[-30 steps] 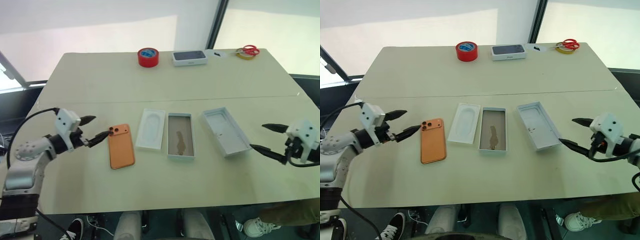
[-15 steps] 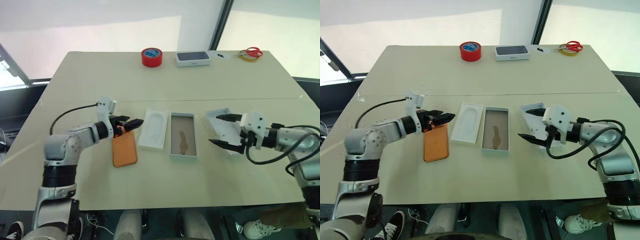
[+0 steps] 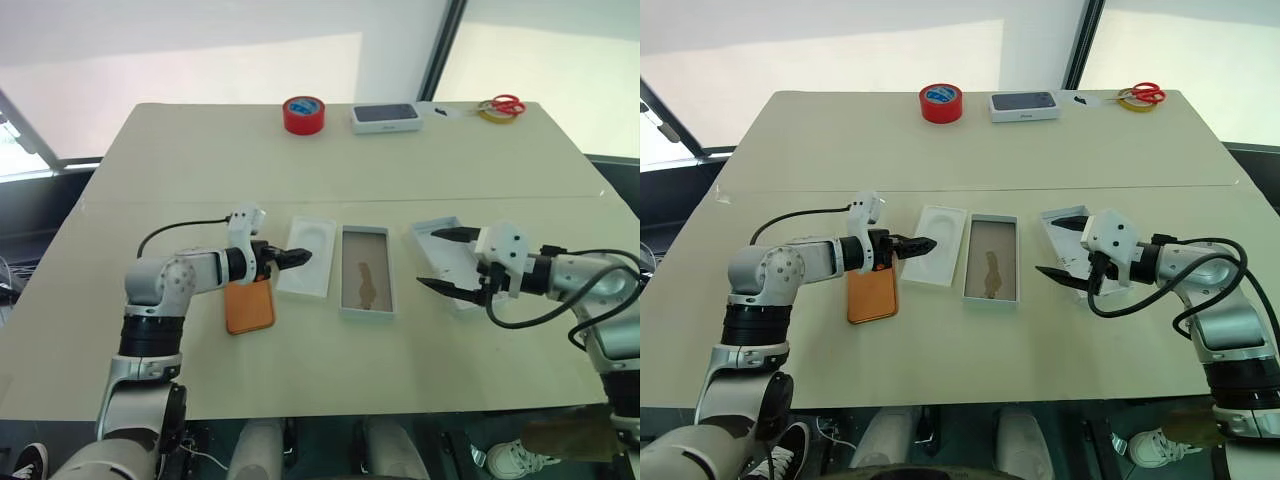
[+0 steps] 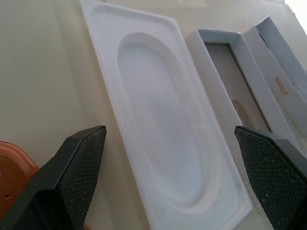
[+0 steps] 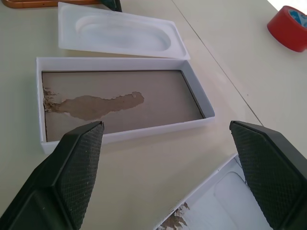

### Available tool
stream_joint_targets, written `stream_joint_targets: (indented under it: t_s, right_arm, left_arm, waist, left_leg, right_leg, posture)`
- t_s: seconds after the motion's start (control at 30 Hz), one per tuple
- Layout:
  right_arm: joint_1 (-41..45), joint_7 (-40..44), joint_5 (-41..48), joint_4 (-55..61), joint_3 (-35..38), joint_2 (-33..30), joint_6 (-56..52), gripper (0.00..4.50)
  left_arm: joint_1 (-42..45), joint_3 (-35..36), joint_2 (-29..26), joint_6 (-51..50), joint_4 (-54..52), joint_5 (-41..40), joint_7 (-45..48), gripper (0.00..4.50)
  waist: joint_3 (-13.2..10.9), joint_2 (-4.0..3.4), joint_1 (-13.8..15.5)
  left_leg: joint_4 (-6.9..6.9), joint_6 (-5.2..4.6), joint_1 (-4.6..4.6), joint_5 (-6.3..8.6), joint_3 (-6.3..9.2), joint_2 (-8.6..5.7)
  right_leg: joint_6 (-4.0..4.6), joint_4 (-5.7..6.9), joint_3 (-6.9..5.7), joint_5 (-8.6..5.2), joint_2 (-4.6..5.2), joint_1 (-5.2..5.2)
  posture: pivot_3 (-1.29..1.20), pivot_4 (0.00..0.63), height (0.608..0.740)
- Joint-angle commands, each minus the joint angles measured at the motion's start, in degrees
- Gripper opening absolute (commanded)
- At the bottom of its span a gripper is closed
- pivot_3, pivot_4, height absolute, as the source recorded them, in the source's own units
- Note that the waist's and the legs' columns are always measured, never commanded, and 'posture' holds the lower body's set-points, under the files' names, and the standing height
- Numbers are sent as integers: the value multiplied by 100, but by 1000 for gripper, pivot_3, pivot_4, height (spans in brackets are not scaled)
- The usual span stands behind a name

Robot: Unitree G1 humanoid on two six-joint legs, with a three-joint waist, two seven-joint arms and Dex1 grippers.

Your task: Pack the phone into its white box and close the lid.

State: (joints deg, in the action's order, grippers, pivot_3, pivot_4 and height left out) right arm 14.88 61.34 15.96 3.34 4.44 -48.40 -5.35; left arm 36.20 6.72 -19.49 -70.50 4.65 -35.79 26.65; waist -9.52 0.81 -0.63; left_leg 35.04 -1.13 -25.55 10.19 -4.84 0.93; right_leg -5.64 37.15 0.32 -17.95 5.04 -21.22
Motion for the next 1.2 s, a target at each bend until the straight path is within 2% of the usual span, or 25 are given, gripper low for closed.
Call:
stream_joint_targets:
  t_s: [0.03,0.23,0.27,0.3,0.4,0.67,0.77,0.83,0.87,1.07,1.2]
  right_arm:
    - [19,-108,16,339,107,-13,5,4383]
    - [32,-125,16,395,247,-177,-9,4383]
    - [32,-132,24,427,255,-185,-29,4500]
    - [30,-138,30,447,256,-189,-41,4500]
    - [-4,-183,29,531,241,-181,-64,4500]
    - [-54,-214,6,580,223,-186,-52,4500]
    - [-61,-176,36,601,185,-176,-52,4500]
    - [-129,-110,85,671,119,-152,-69,4500]
    - [-234,-33,146,771,37,-124,-110,4500]
    - [-584,116,184,1293,-645,243,-295,4500]
    - [-443,52,-299,1167,-1220,471,-92,4500]
  left_arm:
    - [264,215,25,-323,213,-217,82,4500]
    - [262,324,-22,-399,694,-234,292,4500]
    - [240,322,-37,-359,744,-224,331,3992]
    - [229,312,-48,-332,770,-212,359,3714]
    - [141,259,-15,-290,827,-128,321,2304]
    - [93,308,60,-242,912,-126,331,2304]
    - [67,358,107,-285,921,-137,273,1399]
    - [60,384,120,-286,931,-129,253,358]
    - [58,426,135,-278,950,-131,237,63]
    - [106,820,305,-370,920,-304,59,63]
    - [128,1178,456,-487,795,-430,-196,63]
  waist:
    - [0,0,0]
    - [0,0,1]
    - [0,-1,1]
    - [0,-1,-1]
    - [0,0,-1]
    - [1,-1,6]
    - [1,-1,3]
    - [2,-3,8]
    - [4,-6,13]
    - [5,-3,-6]
    - [4,-1,-4]
  left_leg:
    - [-1,0,0,0,0,0]
    - [0,0,2,0,0,0]
    - [0,1,2,0,0,0]
    - [0,1,3,0,0,0]
    - [-1,1,2,0,0,0]
    - [-2,2,2,1,2,0]
    - [-4,2,1,1,2,0]
    - [-5,2,0,1,2,0]
    - [-5,2,3,1,2,0]
    - [-9,2,9,1,3,1]
    - [-7,2,7,1,3,0]
  right_leg:
    - [-5,0,0,3,0,0]
    - [-7,0,-2,4,0,3]
    - [-6,0,-3,3,0,3]
    - [-6,0,-3,3,0,4]
    - [-5,-1,-2,3,1,2]
    - [10,-2,-1,-5,5,3]
    - [10,-2,-1,-5,5,0]
    - [9,-3,-1,-4,5,-1]
    - [9,-3,-1,-5,5,1]
    - [10,-3,-1,-5,5,4]
    - [9,-3,-1,-5,6,-2]
  posture:
    - [0,150,740]
    - [0,150,740]
    - [0,150,740]
    - [0,150,740]
    - [0,150,740]
    - [0,150,740]
    - [0,150,740]
    - [0,150,740]
    - [0,150,740]
    - [0,150,740]
    - [0,150,740]
